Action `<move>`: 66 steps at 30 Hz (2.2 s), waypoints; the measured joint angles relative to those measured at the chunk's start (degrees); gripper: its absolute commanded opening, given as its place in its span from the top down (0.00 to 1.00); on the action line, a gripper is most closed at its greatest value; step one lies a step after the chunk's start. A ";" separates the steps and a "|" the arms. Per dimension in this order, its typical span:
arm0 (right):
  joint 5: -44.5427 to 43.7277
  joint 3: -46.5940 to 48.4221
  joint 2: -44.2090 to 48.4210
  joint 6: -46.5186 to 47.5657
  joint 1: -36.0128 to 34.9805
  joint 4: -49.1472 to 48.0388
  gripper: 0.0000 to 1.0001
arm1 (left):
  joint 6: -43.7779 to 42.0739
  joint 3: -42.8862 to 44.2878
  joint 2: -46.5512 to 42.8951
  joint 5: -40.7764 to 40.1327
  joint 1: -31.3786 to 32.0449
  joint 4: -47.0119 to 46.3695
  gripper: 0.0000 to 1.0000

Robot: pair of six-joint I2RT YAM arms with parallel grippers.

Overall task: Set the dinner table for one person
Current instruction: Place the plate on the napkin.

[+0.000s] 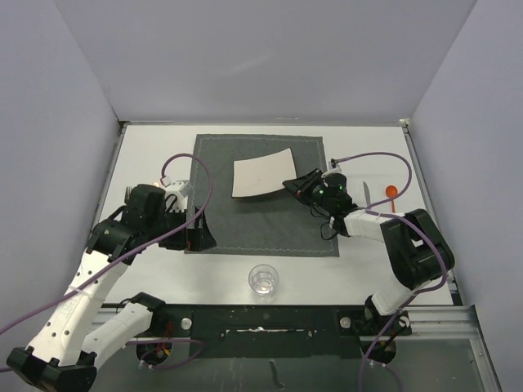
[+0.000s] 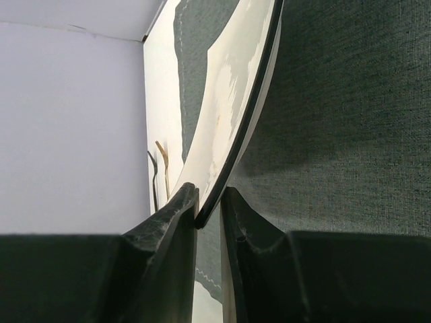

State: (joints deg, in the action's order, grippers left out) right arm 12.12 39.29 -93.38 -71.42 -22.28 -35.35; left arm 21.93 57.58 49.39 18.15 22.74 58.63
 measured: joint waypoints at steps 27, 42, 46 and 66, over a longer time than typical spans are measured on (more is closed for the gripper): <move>-5.88 1.99 -7.87 -1.03 -5.11 -8.39 1.00 | -1.60 0.00 0.31 2.40 -1.60 0.46 0.02; -8.22 2.08 -7.87 -0.94 -5.55 -8.76 1.00 | -1.75 -0.07 0.31 3.54 -2.36 1.29 0.02; -8.68 2.08 -7.87 -0.92 -5.55 -8.98 1.00 | -1.86 -0.09 0.31 3.56 -2.40 1.38 0.02; -8.87 2.71 -11.08 -2.25 -5.55 -15.65 1.00 | -1.92 -0.76 0.35 4.61 -2.62 1.42 0.02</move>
State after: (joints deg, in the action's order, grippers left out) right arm 3.25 42.00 -104.47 -73.67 -27.83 -51.00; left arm 20.01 56.82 49.74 22.76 20.12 60.05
